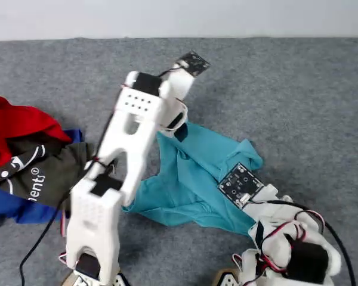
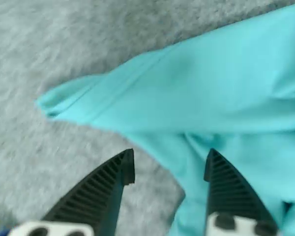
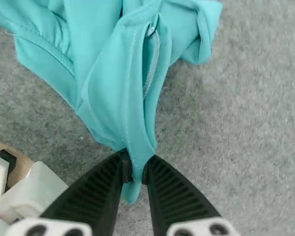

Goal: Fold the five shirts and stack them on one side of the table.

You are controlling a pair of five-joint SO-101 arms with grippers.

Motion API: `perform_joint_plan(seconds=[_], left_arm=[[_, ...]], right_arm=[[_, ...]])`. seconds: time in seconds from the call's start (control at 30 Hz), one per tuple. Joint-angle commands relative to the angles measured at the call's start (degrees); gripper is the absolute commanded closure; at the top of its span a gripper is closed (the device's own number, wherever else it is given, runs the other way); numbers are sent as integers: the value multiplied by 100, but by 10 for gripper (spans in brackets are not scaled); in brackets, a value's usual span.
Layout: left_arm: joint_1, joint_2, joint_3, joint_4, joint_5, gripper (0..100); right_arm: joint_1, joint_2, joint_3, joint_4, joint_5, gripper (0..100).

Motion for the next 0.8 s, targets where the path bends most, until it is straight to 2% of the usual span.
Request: perform_joint_plan(seconds=[0.0, 0.2, 0.33, 0.47, 0.6, 0.77], left_arm=[[123, 730, -1402, 237, -79, 761], [176, 2268, -2703, 440, -290, 761], [-9, 3015, -3116, 659, -290, 765], [-299, 3086, -3116, 668, -396, 833], [-519, 2866, -2404, 677, -853, 914], [-598, 1899, -356, 677, -1389, 978]], right_arm=[[92, -136, -18, 145, -88, 991], [101, -215, -26, 75, -105, 991], [101, -215, -44, -268, -536, 991], [101, -198, -44, -637, -782, 991], [101, -180, -44, -927, -862, 991], [101, -163, -26, -1420, -862, 991]])
